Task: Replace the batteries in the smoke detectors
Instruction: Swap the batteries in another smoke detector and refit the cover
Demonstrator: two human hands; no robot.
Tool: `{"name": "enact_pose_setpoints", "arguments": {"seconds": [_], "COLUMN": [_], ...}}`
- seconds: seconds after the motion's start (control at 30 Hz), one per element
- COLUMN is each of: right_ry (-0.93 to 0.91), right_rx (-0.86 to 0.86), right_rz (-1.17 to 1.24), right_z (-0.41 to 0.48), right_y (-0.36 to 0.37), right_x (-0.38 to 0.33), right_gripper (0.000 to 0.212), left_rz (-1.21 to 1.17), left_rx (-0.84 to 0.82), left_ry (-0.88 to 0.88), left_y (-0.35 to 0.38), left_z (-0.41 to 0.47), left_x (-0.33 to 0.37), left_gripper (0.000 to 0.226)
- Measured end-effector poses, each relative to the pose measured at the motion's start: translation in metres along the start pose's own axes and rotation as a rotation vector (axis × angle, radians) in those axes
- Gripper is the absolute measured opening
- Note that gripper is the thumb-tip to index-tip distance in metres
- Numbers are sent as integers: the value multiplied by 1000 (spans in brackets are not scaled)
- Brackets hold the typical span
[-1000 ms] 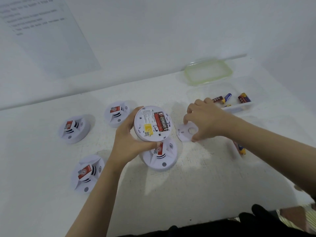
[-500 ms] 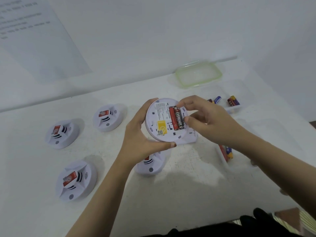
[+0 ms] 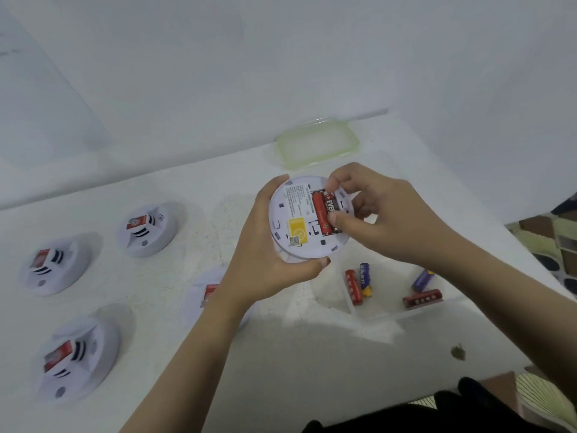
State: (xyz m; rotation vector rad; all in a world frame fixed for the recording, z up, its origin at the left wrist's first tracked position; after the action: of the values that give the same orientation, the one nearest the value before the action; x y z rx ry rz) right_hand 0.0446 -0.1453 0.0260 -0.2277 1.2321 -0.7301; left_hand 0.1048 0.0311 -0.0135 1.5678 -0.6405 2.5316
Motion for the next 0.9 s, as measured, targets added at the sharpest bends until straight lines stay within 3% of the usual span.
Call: {"name": "enact_pose_setpoints", "arguments": {"seconds": [0.23, 0.43, 0.73, 0.9], "right_ry": [62, 49, 14, -86], "right_rx": [-20, -15, -31, 87], "right_rz": [6, -59, -62, -39], "right_z": [2, 1, 0, -8], "right_y": [-21, -34, -40, -34], "right_x": [13, 19, 30, 36], "right_gripper": [24, 25, 25, 26], "left_rz": [50, 148, 196, 220], "left_rx": [-21, 27, 52, 85], "left_ry": [-7, 42, 100, 110], "left_y": [22, 41, 53, 54], "left_z": [9, 10, 13, 16], "left_x": [1, 4, 2, 2], "left_gripper": [110, 96, 95, 95]}}
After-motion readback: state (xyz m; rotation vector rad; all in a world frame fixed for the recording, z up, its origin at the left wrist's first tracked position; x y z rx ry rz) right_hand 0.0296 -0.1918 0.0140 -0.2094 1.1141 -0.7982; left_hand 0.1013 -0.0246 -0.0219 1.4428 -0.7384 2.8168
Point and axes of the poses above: each hand's wrist, its own z-axis towards the middle knuckle, its own y-axis out of the palm, x = y × z, the point moved 1 cm from there along z, towards the middle knuckle, and after that the axes turned 12 degrees about x, right-handed, at the moved point
